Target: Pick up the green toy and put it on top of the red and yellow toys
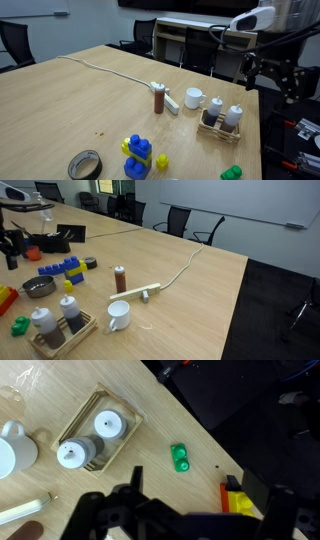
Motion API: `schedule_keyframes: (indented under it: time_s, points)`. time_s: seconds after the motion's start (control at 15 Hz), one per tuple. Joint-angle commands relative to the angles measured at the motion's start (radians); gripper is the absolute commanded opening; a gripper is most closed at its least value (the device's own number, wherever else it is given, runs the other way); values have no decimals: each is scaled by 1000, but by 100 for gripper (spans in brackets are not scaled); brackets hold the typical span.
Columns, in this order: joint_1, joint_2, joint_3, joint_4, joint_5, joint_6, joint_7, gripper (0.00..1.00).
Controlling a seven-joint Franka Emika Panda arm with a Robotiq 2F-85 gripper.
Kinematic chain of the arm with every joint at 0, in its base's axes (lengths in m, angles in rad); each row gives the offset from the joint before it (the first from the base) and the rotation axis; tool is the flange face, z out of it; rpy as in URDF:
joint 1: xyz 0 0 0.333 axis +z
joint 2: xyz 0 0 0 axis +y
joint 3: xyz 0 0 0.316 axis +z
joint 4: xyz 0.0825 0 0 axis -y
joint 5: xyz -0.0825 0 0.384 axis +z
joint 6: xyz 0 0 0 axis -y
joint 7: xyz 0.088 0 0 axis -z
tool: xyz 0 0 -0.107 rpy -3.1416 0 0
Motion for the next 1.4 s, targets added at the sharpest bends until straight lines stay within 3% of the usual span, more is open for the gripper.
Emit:
schedule_keyframes:
  time_s: [0.0, 0.2, 0.73, 1.33]
  points:
    - [-10, -1, 9, 2, 2, -2, -5, 100]
    - [-5, 10, 13, -7, -4, 55, -36, 100]
    - [48, 161, 120, -108, -42, 278, -14, 100]
    - [47, 198, 137, -109, -46, 300, -28, 100]
